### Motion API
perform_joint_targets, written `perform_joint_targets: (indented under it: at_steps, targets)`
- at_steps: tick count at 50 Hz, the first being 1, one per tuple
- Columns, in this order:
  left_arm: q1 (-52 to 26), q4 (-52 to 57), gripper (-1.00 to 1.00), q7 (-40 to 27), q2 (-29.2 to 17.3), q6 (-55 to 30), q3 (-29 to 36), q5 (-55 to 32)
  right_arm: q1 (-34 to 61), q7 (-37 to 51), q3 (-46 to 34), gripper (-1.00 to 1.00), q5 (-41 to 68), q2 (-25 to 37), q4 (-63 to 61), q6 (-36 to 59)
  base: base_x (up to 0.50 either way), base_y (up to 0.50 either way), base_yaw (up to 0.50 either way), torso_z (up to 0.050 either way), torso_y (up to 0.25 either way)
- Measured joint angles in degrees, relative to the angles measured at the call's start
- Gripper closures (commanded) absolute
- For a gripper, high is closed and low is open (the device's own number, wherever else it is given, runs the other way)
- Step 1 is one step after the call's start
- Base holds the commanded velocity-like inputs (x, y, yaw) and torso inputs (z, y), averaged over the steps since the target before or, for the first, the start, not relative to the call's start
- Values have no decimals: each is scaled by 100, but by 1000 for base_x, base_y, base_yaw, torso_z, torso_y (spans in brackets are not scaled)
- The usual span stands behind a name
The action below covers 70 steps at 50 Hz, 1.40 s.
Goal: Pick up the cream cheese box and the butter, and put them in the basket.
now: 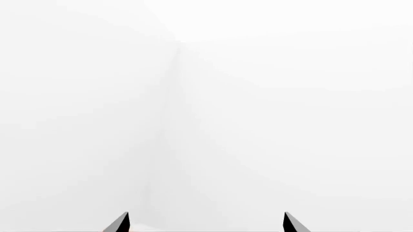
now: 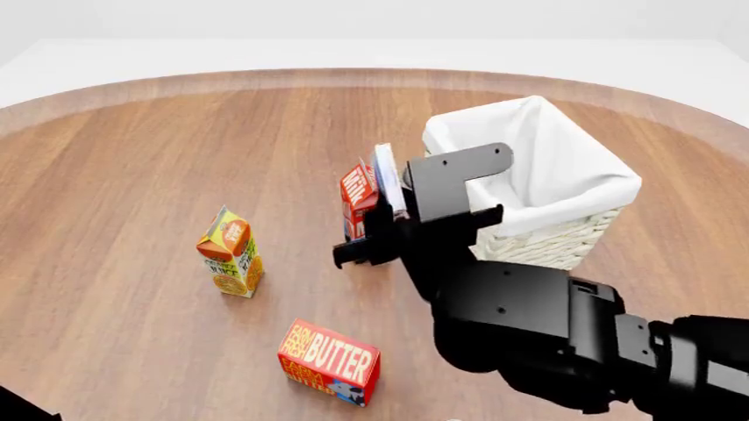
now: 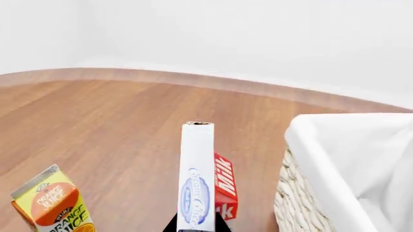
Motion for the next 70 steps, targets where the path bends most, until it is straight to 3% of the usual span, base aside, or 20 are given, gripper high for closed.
perform_joint_targets:
  at_steps: [8,28,70]
  targets:
    - [-56,-390,-100,101,-19,324,-24,-95,277,315,134,100,40,183,-546,90,0,0,0,0,1]
    - [45,72,-100,31,66,6,-2,108,1073,764,517,100,424,448,-1015,422,0,0,0,1,1]
    - [75,121,-100,34,36,17,-57,104,1769,536,722,100,823,746,-73,1000,0,0,0,0,0]
